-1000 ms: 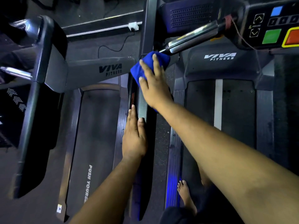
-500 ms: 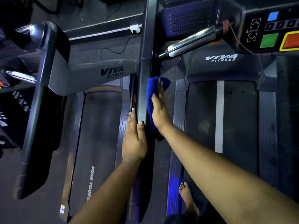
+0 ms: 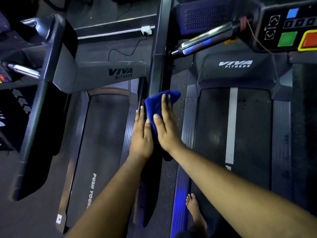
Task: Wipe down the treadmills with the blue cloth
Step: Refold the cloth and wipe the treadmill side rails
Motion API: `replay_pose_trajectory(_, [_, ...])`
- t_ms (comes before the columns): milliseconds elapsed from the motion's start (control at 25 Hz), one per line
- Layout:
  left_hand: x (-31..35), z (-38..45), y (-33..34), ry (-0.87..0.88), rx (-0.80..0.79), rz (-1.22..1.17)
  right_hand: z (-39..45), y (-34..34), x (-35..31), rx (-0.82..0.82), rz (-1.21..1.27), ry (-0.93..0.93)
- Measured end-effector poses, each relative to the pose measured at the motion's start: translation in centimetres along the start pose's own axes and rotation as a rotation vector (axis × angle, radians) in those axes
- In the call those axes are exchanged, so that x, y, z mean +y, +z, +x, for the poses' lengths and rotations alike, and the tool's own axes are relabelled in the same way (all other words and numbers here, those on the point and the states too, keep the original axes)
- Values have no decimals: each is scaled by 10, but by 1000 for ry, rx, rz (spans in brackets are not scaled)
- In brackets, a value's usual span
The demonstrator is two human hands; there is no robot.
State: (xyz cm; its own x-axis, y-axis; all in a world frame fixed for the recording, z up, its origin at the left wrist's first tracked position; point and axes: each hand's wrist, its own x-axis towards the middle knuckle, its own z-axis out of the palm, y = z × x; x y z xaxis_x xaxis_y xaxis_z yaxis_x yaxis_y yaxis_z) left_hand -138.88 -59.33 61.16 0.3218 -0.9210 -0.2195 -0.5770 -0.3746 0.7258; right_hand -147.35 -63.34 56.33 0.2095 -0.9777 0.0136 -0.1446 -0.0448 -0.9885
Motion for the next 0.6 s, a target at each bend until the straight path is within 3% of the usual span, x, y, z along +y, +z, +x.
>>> replay_pose_trajectory(120, [-6, 0, -1, 24, 2, -9, 56, -14, -1, -19, -371, -238])
replay_pose_trajectory(200, [-10, -3, -3, 6, 17, 7, 117, -23, -19, -44, -588, -199])
replay_pose_trajectory(280, [-11, -11, -6, -35, 24, -12, 142, -26, -24, -64, -633, -95])
replay_pose_trajectory(400, [-19, -45, -13, -75, 86, -200, 87, -9, -24, -14, -624, -129])
replay_pose_trajectory(600, [-63, -110, -24, -108, 147, -537, -92, 21, -20, -10, -488, -284])
